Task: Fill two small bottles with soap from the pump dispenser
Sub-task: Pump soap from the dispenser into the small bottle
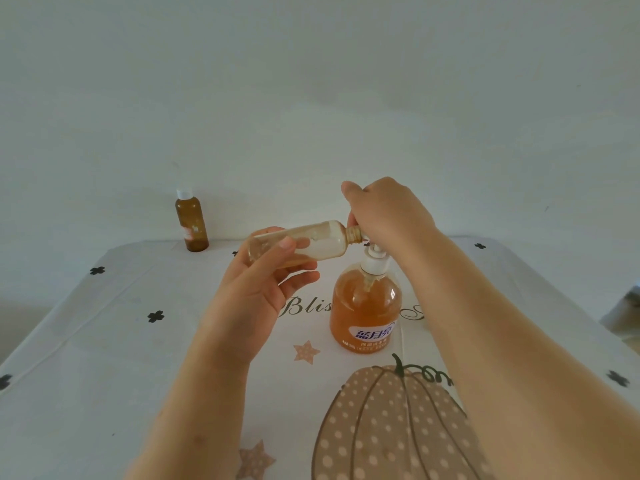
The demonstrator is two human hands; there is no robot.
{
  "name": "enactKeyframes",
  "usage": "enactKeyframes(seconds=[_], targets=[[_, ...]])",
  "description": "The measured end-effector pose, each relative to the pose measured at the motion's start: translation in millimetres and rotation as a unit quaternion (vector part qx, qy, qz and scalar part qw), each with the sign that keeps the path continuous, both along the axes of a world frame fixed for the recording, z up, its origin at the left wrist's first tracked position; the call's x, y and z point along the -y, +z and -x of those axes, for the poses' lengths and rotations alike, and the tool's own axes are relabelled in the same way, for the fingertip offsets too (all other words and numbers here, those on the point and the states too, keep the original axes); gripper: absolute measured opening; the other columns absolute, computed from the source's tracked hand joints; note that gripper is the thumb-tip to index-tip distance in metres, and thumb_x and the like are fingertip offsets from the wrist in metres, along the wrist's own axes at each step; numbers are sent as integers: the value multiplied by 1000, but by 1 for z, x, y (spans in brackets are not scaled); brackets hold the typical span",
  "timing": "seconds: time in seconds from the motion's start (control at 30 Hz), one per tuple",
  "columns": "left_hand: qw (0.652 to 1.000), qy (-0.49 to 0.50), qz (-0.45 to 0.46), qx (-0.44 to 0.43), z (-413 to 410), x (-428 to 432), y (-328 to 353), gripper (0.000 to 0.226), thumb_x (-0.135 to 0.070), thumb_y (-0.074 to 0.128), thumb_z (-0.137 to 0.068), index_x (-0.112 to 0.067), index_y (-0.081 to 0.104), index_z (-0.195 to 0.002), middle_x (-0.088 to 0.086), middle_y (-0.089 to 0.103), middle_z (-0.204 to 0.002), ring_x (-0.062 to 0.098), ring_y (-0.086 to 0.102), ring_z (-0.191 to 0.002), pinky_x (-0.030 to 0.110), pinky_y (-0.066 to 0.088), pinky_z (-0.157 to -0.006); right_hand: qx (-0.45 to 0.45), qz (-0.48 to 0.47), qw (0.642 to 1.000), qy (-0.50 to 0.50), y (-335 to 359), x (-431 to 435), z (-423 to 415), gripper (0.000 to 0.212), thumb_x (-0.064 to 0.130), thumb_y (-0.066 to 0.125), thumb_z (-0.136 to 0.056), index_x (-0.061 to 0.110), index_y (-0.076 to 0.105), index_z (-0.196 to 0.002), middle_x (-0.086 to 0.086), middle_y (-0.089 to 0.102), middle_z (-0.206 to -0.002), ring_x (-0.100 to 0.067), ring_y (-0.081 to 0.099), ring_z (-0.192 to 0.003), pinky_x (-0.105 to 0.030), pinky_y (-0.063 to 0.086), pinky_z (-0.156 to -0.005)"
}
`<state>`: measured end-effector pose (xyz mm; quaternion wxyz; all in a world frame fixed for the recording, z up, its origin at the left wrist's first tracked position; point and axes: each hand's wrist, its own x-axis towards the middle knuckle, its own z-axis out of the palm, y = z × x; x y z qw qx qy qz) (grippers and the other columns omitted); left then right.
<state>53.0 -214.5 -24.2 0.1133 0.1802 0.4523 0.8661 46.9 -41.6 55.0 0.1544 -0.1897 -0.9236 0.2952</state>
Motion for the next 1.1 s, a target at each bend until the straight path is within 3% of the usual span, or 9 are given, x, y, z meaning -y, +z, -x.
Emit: enactKeyframes(seconds=[0.17, 0.53, 0.7, 0.93, 1.1], targets=[[1000, 0, 2, -1, 0, 0, -1, 37, -25, 65, -83, -8, 58, -115, 12, 71, -102, 24, 70, -86, 32, 57, -75, 18, 32, 999, 22, -1, 0, 1, 54, 48, 37, -102, 8, 73, -95, -4, 68, -70, -23, 62, -60, -36, 54, -75], [1000, 4, 3, 5, 6, 0, -7, 27, -19, 64, -83, -7, 62, -107, 12, 72, -96, 24, 70, -82, 32, 58, -74, 28, 58, 998, 18, -11, -2, 4, 43, 28, 37, -102, 7, 74, -92, 2, 64, -69, -17, 54, -63, -31, 38, -58], [1000, 4, 4, 5, 4, 1, -5, 31, -20, 65, -83, -8, 60, -111, 13, 72, -99, 25, 70, -85, 32, 58, -75, 20, 68, 997, 21, -11, -2, 1, 46, 32, 37, -103, 10, 73, -83, 1, 64, -67, -17, 55, -60, -30, 38, -57], [1000, 0, -1, 12, 2, 1, -4, 30, -21, 67, -82, -9, 61, -109, 13, 72, -99, 25, 70, -84, 33, 58, -75, 28, 64, 997, 11, -11, 1, 0, 47, 34, 37, -102, 6, 74, -95, -3, 66, -74, -16, 52, -57, -29, 39, -57], [1000, -2, -7, 10, 0, 1, -2, 32, -21, 67, -82, -9, 60, -111, 13, 72, -100, 26, 70, -86, 32, 58, -76, 4, 70, 997, 9, -1, 1, -5, 45, 30, 38, -100, 9, 72, -79, -2, 68, -70, -19, 55, -51, -29, 42, -58]])
